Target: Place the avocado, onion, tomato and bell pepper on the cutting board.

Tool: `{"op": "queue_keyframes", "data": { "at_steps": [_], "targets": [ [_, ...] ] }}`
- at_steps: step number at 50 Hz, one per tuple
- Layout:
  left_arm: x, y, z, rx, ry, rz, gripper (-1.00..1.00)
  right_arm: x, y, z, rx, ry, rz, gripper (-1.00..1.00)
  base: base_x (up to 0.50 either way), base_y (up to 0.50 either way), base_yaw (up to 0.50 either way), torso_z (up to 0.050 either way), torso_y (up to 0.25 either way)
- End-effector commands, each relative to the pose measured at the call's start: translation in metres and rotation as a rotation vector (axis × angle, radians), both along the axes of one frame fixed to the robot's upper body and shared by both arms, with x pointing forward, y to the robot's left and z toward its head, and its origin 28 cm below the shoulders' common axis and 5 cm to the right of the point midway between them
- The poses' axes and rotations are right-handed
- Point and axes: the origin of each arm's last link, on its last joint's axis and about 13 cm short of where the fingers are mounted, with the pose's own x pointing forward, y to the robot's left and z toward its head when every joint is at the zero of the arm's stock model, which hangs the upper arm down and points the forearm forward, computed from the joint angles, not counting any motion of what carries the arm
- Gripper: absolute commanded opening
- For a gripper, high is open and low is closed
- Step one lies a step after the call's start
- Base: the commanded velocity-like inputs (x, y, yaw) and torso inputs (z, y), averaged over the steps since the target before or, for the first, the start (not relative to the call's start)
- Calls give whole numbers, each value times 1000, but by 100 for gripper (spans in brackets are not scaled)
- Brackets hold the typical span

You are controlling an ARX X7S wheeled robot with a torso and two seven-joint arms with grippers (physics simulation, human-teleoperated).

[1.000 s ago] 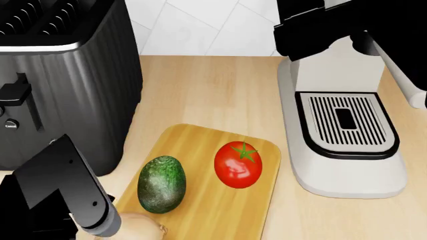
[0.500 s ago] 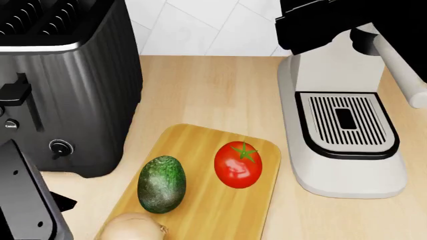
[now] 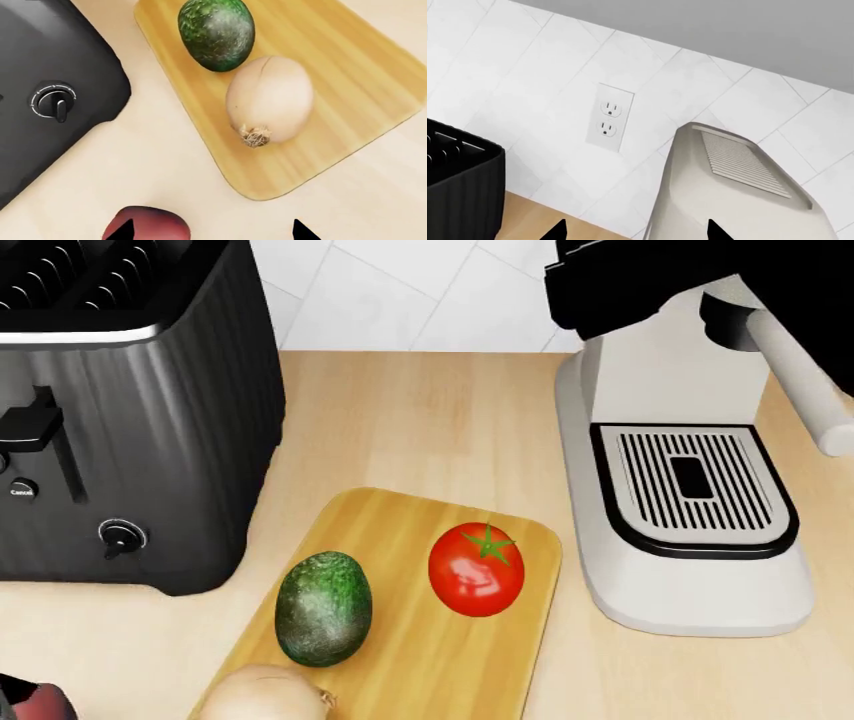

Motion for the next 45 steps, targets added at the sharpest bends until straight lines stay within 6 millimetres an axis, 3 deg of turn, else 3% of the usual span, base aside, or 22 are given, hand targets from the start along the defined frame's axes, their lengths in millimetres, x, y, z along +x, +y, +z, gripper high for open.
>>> {"op": "queue_keyframes", "data": {
  "at_steps": [1, 23, 45],
  "targets": [
    [-4, 12, -6, 4, 7, 66, 100, 1, 0, 1, 0, -1, 3, 100, 0, 0, 0, 0, 0],
    [9, 28, -15, 38, -13, 154, 100, 1, 1, -1, -2, 4, 3, 100, 0, 0, 0, 0, 0],
    [30, 16, -30, 41, -10, 106, 100, -1, -2, -5, 4, 9, -8, 100, 0, 0, 0, 0, 0]
  ]
}}
